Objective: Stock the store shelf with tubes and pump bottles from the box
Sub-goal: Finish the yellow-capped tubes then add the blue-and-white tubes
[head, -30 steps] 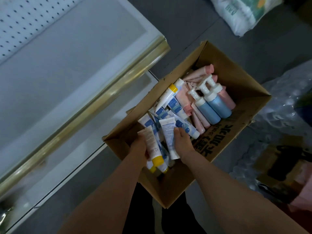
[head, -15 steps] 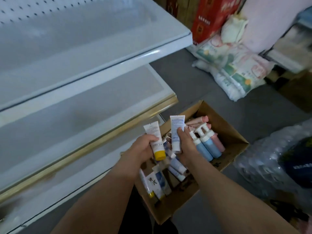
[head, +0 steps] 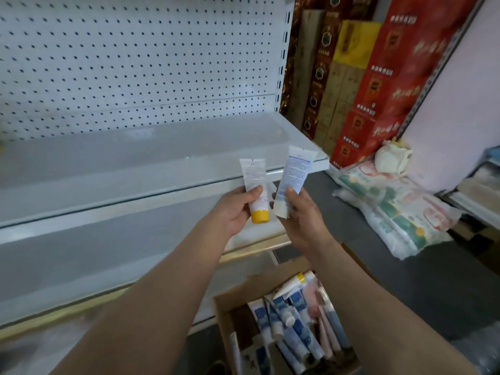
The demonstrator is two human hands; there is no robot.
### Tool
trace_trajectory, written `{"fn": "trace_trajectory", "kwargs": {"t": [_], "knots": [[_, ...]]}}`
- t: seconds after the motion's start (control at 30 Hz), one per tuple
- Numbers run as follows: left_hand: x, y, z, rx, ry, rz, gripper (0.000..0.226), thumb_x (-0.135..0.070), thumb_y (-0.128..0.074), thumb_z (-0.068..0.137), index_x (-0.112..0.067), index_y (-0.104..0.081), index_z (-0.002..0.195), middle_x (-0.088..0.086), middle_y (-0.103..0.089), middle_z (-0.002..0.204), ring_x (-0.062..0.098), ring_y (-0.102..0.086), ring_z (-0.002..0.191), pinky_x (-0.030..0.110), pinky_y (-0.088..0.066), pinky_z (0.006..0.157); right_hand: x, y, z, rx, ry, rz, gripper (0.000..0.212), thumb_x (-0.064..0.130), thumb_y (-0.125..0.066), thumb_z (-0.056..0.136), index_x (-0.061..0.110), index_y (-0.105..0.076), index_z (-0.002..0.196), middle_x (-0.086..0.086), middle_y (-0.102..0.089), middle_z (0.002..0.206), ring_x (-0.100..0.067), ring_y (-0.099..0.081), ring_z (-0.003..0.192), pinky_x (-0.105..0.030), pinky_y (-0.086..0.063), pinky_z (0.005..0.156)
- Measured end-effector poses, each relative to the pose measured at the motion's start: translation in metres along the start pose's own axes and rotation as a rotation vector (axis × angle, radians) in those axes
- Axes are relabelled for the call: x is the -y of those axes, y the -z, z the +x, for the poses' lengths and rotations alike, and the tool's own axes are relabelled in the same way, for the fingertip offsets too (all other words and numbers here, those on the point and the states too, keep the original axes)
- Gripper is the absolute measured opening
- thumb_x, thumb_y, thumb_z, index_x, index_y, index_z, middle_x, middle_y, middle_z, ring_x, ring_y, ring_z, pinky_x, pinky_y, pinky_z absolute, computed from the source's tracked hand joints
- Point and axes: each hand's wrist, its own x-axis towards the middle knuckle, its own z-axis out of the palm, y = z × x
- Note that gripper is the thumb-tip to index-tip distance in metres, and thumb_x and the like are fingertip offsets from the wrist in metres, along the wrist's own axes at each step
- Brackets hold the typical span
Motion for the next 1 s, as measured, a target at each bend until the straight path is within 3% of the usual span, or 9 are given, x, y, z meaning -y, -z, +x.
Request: {"fn": "trace_trajectory", "kwargs": {"t": [0.07,0.23,0.33,0.47,0.57,0.73,0.87,1.0], "knots": [[-0.022,0.002,-0.009,-0.039,-0.062,-0.014,0.027,-0.005,-0.059,0.094,-0.008,-0.06,0.121,0.01,-0.071,0.104,0.022,-0.071,0.085,0.037,-0.06,0.065,0.009,-0.018,0.007,0.03,0.018,-0.043,0.031,0.023,-0.06,0.098,0.014,-0.059,0.128,-0.006,-0.066,0.103,-0.021,-0.064,0.099,-0.042,-0.054,0.092],[-0.072,0.022,-0.03,-0.174,-0.154,-0.006,0.026,-0.017,-0.063,0.095,-0.022,-0.061,0.12,0.006,-0.068,0.114,0.026,-0.065,0.099,0.045,-0.055,0.081,0.013,-0.068,0.024,0.101,0.021,-0.104,0.035,0.026,-0.063,0.097,0.018,-0.06,0.131,-0.008,-0.068,0.113,-0.023,-0.067,0.107,-0.044,-0.056,0.089],[-0.101,0.039,-0.036,-0.228,-0.179,-0.049,0.018,-0.016,-0.06,0.096,-0.02,-0.059,0.114,0.008,-0.066,0.112,0.027,-0.064,0.098,0.045,-0.056,0.076,0.009,-0.098,0.036,0.113,0.026,-0.135,0.032,0.025,-0.064,0.096,0.018,-0.063,0.128,-0.009,-0.069,0.115,-0.023,-0.066,0.11,-0.048,-0.056,0.092],[-0.131,0.078,-0.034,-0.213,-0.218,-0.087,0.03,0.003,-0.058,0.093,-0.015,-0.058,0.117,0.008,-0.064,0.111,0.024,-0.061,0.097,0.049,-0.053,0.09,-0.005,-0.138,0.056,0.127,0.015,-0.174,0.027,0.021,-0.065,0.096,0.024,-0.066,0.123,-0.007,-0.068,0.116,-0.022,-0.063,0.109,-0.05,-0.052,0.098],[-0.152,0.111,-0.032,-0.218,-0.274,-0.039,0.047,0.01,-0.058,0.089,-0.013,-0.054,0.129,0.007,-0.064,0.117,0.022,-0.063,0.099,0.039,-0.056,0.072,-0.02,-0.167,0.074,0.141,0.007,-0.187,0.032,0.012,-0.065,0.094,0.026,-0.066,0.123,-0.006,-0.068,0.12,-0.02,-0.064,0.109,-0.047,-0.053,0.096],[-0.194,0.18,-0.023,-0.259,-0.329,0.02,0.05,0.01,-0.064,0.086,-0.011,-0.056,0.131,0.009,-0.066,0.124,0.022,-0.065,0.107,0.033,-0.056,0.077,-0.052,-0.227,0.107,0.117,-0.014,-0.188,0.029,0.01,-0.069,0.092,0.018,-0.067,0.12,-0.004,-0.07,0.12,-0.019,-0.065,0.109,-0.041,-0.056,0.095],[-0.23,0.244,-0.019,-0.378,-0.415,0.048,0.039,0.012,-0.068,0.082,0.0,-0.061,0.118,0.015,-0.068,0.115,0.022,-0.068,0.095,0.03,-0.055,0.077,-0.089,-0.288,0.132,0.104,-0.012,-0.209,0.028,0.01,-0.07,0.091,0.014,-0.067,0.118,-0.004,-0.072,0.112,-0.018,-0.067,0.102,-0.035,-0.056,0.088],[-0.263,0.303,-0.009,-0.565,-0.502,0.14,0.037,0.008,-0.074,0.078,-0.011,-0.061,0.108,0.01,-0.07,0.105,0.028,-0.066,0.1,0.041,-0.055,0.088,-0.126,-0.345,0.153,0.11,0.052,-0.256,0.025,0.005,-0.072,0.088,0.015,-0.072,0.11,-0.007,-0.074,0.11,-0.019,-0.067,0.099,-0.036,-0.052,0.092]]}}
